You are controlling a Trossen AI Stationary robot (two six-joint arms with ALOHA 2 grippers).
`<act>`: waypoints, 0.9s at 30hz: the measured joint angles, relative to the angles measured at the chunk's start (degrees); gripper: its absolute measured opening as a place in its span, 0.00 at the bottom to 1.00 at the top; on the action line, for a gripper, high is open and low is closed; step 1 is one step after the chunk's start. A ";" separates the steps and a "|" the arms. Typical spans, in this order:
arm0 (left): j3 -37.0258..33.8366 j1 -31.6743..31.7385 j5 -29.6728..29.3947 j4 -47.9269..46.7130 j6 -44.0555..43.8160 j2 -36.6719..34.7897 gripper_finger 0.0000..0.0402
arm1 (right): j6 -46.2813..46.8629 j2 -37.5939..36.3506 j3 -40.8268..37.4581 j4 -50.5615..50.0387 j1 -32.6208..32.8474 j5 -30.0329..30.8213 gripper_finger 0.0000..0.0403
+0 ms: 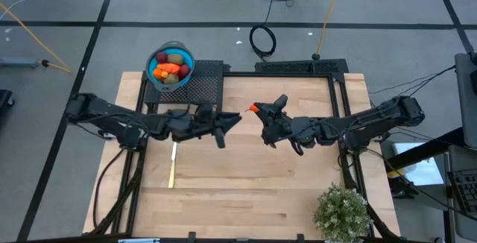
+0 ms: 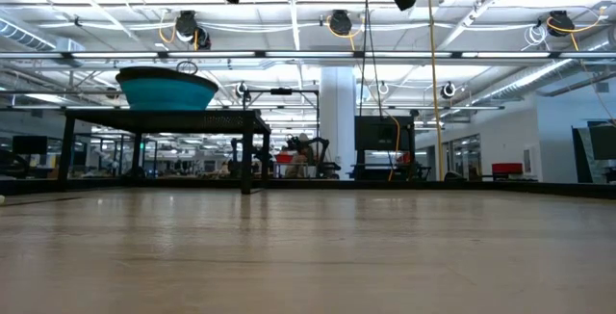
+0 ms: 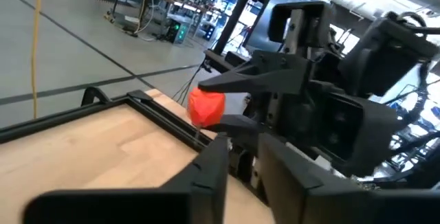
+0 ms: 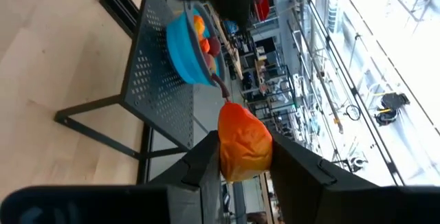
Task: Pick & Place Fruit
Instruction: Put the pear into the blue strainer bowl on the shelf
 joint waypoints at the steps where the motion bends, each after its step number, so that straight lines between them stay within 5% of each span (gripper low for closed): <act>1: 0.25 0.16 0.01 0.33 0.00 0.58 0.23 | 0.00 0.00 0.00 -0.02 0.34 0.00 0.26; 9: 3.67 0.18 -0.07 1.77 -1.05 5.97 0.55 | -0.01 0.00 0.00 -0.15 2.41 -0.02 0.26; 15: 7.40 0.56 0.42 1.60 0.68 9.73 0.69 | -0.01 0.00 0.00 -0.56 3.19 0.00 0.26; 21: 8.13 1.60 0.48 1.18 -0.19 11.41 0.72 | -0.01 0.00 -0.02 -1.46 3.81 0.00 0.26; 27: 8.13 1.69 0.44 1.16 0.29 11.42 0.63 | 0.00 0.00 -0.02 -1.46 4.13 0.00 0.26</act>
